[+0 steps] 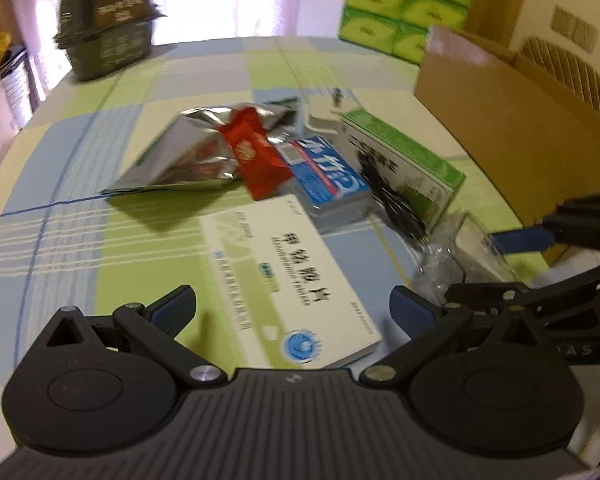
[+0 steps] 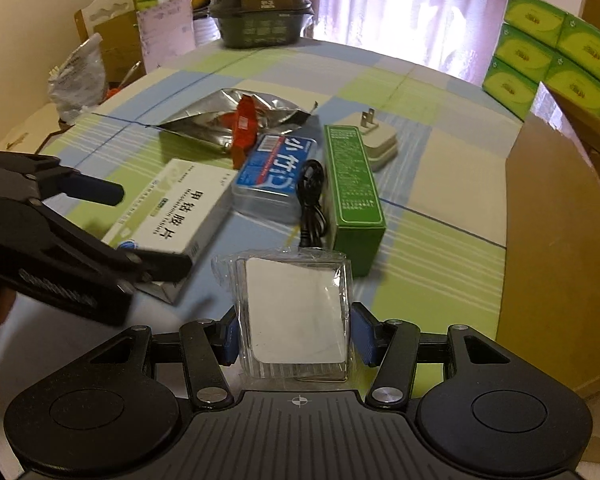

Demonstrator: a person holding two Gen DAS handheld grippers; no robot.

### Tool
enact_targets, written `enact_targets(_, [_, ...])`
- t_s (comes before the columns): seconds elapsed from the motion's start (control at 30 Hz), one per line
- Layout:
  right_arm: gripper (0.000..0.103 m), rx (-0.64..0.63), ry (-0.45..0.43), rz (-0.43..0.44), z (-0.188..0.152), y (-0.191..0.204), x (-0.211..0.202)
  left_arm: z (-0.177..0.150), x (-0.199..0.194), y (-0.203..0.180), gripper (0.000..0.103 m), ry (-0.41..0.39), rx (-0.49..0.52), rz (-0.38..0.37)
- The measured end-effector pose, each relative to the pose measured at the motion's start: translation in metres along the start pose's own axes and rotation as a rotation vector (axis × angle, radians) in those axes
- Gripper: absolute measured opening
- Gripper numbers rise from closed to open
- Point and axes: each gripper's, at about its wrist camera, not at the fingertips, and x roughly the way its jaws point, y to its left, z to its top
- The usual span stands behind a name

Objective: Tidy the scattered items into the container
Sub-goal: 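Grasp the white Mecobalamin tablets box with the left tool while the right tool holds the packet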

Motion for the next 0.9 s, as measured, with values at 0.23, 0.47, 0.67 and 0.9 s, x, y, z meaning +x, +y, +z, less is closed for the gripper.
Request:
enact_targets(0.23, [0.056, 0.017, 0.005, 0.002, -0.001, -0.001, -0.001, -0.011, -0.003, 0.000, 0.074, 0.051, 0.086, 0.068])
enact_targets(0.47, [0.056, 0.030, 0.006, 0.001, -0.001, -0.001, -0.002, -0.014, -0.018, 0.024, 0.081, 0.058, 0.041, 0.087])
enact_targets(0.67, [0.056, 0.037, 0.005, 0.005, -0.001, -0.001, 0.001, -0.002, -0.004, 0.023, 0.083, 0.052, 0.059, 0.075])
enact_targets(0.9, [0.057, 0.040, 0.006, 0.006, -0.002, -0.002, 0.003, 0.004, 0.011, 0.019, 0.076, 0.075, 0.078, 0.064])
